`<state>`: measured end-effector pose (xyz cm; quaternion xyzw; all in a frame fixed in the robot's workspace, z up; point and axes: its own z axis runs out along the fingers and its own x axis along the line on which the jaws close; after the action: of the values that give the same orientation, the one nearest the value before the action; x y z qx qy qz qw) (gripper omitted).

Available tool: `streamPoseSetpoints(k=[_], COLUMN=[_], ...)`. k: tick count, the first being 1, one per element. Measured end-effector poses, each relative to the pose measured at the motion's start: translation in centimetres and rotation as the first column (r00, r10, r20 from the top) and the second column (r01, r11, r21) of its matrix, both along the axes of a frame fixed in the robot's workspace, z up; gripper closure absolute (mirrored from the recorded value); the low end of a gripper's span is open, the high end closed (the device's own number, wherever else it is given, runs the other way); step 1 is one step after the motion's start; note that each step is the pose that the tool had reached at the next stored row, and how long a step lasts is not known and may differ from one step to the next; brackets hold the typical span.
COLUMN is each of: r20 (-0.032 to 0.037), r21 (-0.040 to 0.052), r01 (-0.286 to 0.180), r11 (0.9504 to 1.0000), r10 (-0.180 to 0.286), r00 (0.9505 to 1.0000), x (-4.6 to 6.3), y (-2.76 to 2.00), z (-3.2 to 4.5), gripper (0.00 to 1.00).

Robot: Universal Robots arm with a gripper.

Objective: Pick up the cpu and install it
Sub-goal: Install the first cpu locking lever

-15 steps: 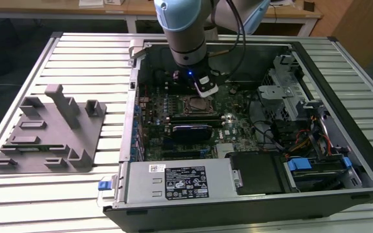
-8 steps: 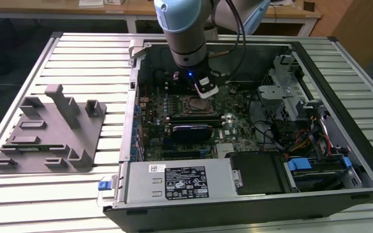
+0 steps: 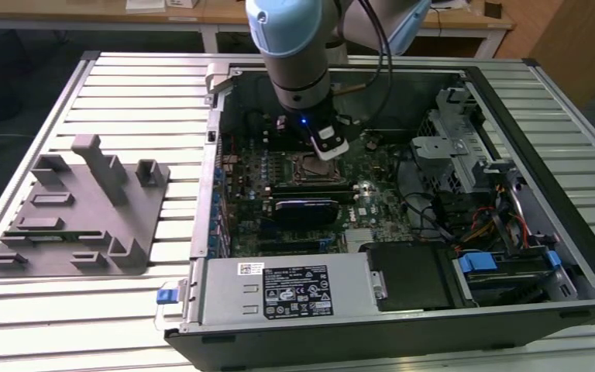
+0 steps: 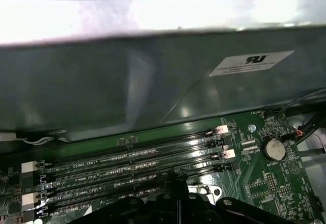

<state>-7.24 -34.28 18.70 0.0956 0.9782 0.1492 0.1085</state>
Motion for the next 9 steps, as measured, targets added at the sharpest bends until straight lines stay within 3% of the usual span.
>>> streamPoseSetpoints(k=[1, 9], r20=[0.0, 0.0001], r21=[0.0039, 0.004], r01=[0.0, 0.0], r11=[1.0, 1.0], r10=[0.0, 0.0], r00=[1.0, 1.0], x=[0.0, 0.0], y=[-0.02, -0.02], z=[0.0, 0.82], gripper=[0.89, 0.89])
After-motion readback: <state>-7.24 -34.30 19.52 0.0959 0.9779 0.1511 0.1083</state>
